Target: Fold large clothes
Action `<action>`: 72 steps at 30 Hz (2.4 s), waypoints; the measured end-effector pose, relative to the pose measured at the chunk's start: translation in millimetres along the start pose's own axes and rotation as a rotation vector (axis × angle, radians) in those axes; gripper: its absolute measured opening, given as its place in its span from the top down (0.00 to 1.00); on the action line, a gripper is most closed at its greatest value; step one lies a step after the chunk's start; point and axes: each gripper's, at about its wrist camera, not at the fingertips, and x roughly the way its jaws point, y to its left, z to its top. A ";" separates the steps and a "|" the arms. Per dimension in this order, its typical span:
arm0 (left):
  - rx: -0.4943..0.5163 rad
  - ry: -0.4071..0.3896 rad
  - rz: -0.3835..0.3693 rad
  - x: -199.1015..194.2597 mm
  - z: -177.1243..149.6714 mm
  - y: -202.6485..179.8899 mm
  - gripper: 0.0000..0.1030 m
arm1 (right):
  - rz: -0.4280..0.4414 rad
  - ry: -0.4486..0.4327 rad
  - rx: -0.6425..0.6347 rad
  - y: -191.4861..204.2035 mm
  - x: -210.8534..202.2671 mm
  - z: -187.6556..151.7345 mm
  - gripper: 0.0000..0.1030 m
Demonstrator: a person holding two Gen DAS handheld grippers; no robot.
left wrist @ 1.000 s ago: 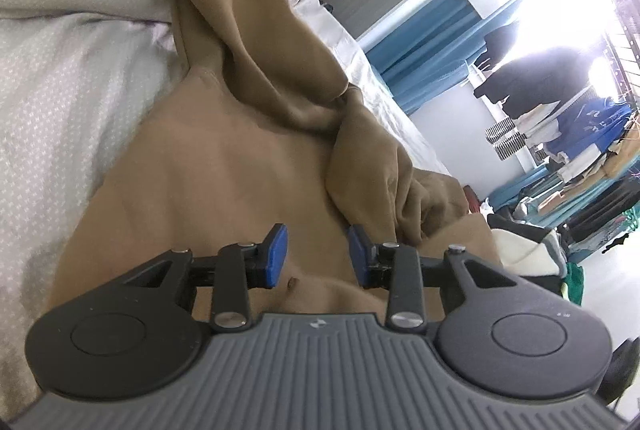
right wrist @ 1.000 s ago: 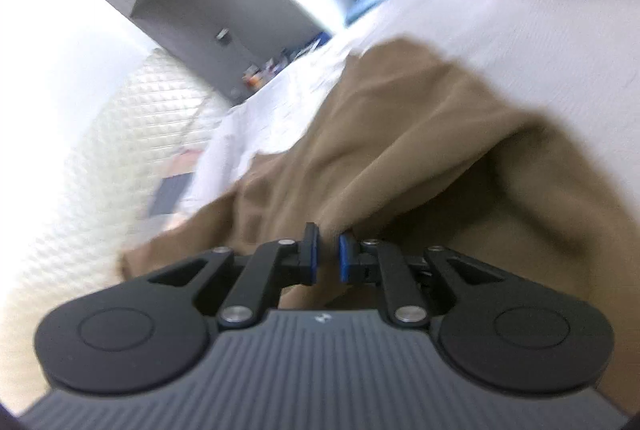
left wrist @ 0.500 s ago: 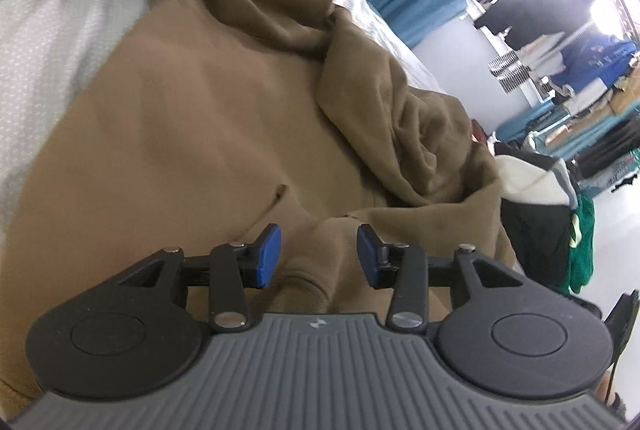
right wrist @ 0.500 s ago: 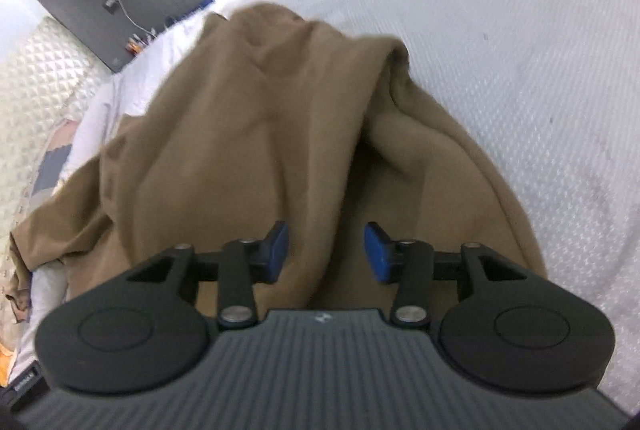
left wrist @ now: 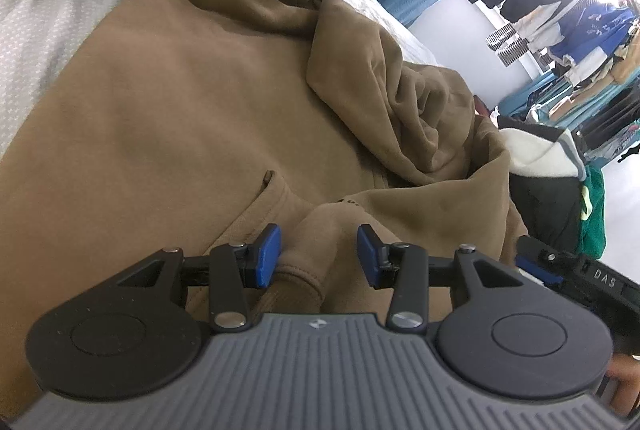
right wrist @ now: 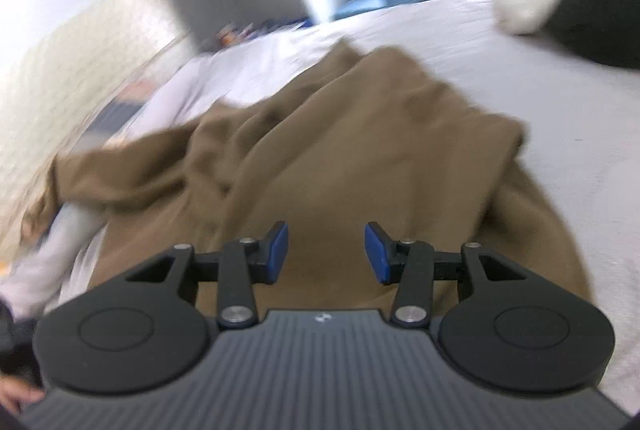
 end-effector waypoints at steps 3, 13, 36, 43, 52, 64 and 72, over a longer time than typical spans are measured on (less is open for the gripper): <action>0.010 0.007 0.005 5.4 0.5 -1.9 0.53 | 0.065 0.067 -0.019 8.5 12.9 -7.3 0.55; 0.125 -0.004 0.071 18.3 -6.4 -19.4 0.74 | 0.052 0.240 -0.136 32.6 70.9 -28.5 0.55; 0.212 -0.280 0.302 -20.1 96.8 -15.1 0.94 | 0.234 0.036 -0.173 43.6 41.9 -13.3 0.56; 0.093 -0.172 0.313 32.0 85.5 42.2 0.93 | 0.166 0.105 -0.196 38.5 76.6 -28.2 0.58; 0.081 -0.162 0.293 34.4 86.5 44.6 0.86 | 0.166 0.111 -0.189 37.1 91.0 -28.3 0.58; 0.135 -0.350 0.497 -54.7 133.8 58.4 0.48 | 0.163 0.097 -0.240 47.1 81.9 -28.2 0.56; 0.068 -0.583 0.738 -98.4 175.9 108.8 0.34 | 0.146 0.093 -0.238 49.4 84.1 -26.3 0.56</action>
